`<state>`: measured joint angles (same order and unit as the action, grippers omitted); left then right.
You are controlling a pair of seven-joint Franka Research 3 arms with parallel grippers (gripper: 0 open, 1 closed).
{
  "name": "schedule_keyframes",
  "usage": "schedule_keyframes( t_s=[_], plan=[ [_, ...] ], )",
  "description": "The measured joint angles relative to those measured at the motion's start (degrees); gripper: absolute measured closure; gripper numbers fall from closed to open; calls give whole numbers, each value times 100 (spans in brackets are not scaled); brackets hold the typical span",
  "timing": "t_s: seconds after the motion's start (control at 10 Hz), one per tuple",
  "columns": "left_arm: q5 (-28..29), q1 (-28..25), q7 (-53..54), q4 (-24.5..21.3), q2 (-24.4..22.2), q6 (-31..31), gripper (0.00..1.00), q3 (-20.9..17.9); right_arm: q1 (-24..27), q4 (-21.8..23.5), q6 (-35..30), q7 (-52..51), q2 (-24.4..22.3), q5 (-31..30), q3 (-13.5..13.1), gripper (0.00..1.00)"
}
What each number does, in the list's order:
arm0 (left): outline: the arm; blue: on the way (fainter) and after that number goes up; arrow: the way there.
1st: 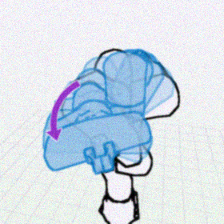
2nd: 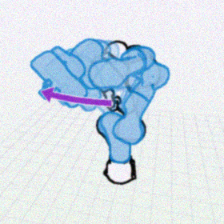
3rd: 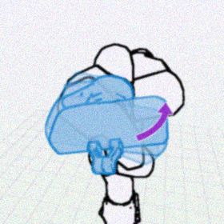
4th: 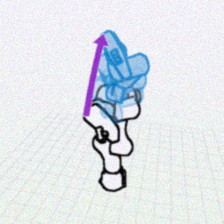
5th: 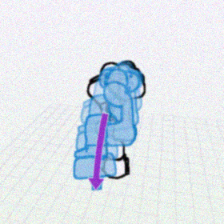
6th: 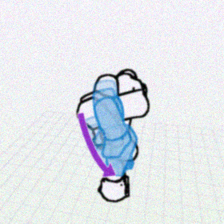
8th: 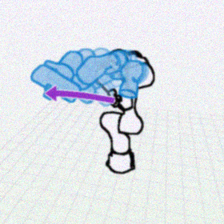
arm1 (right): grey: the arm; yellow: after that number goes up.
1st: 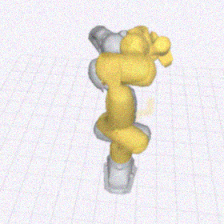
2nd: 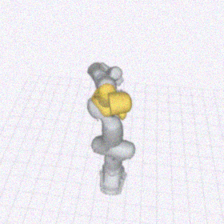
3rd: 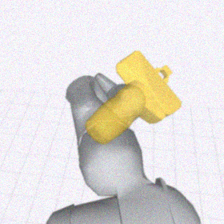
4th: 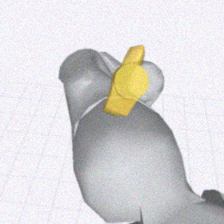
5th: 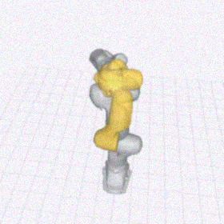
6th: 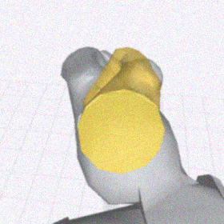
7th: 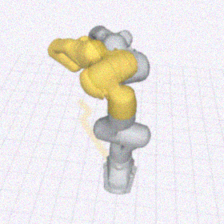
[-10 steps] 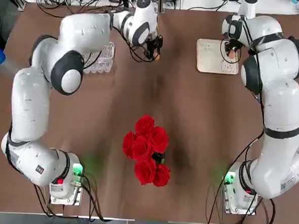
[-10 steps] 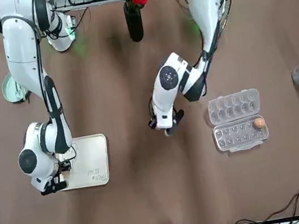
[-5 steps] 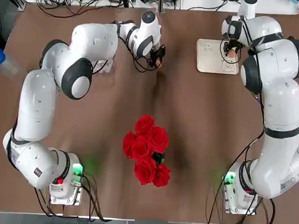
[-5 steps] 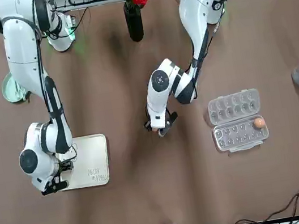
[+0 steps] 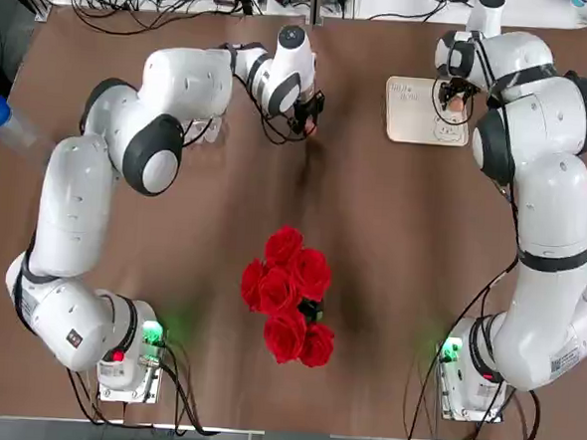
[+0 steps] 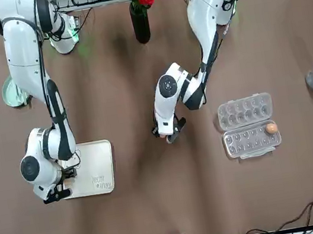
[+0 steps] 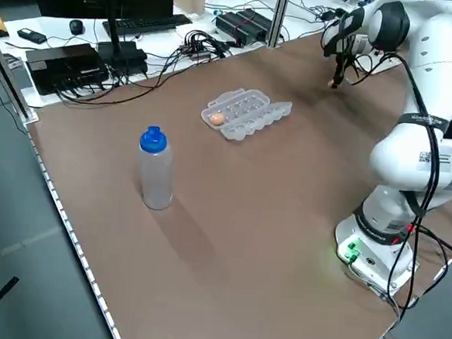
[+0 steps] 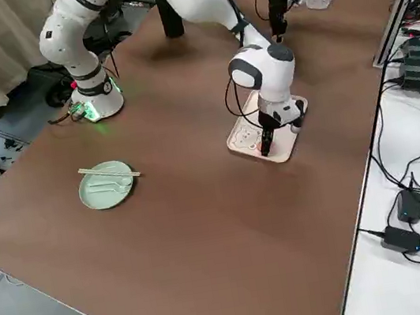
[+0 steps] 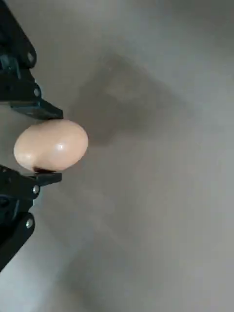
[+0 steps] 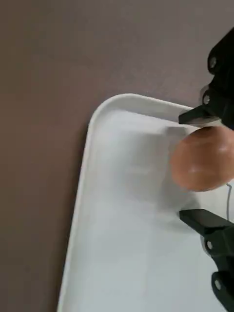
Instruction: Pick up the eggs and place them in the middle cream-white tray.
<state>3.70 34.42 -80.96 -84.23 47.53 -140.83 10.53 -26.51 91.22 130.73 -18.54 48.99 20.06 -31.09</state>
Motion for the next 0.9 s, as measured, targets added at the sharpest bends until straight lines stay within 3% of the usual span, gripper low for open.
schedule_keyframes(
  t_s=[0.3,0.4,0.5,0.9],
  plan=[
    [6,1,36,36,23,-4,39,-2,-6,-21,6,-5,0,0,7,20],
    [13,-1,38,91,11,-5,25,-11,-7,-58,8,-5,0,0,7,20],
    [19,-16,38,142,-35,-3,17,-31,-8,-84,8,-5,0,-1,7,20],
    [28,-564,66,203,-782,881,14,-77,-8,-104,8,-57,0,-2,6,20]
  ],
)
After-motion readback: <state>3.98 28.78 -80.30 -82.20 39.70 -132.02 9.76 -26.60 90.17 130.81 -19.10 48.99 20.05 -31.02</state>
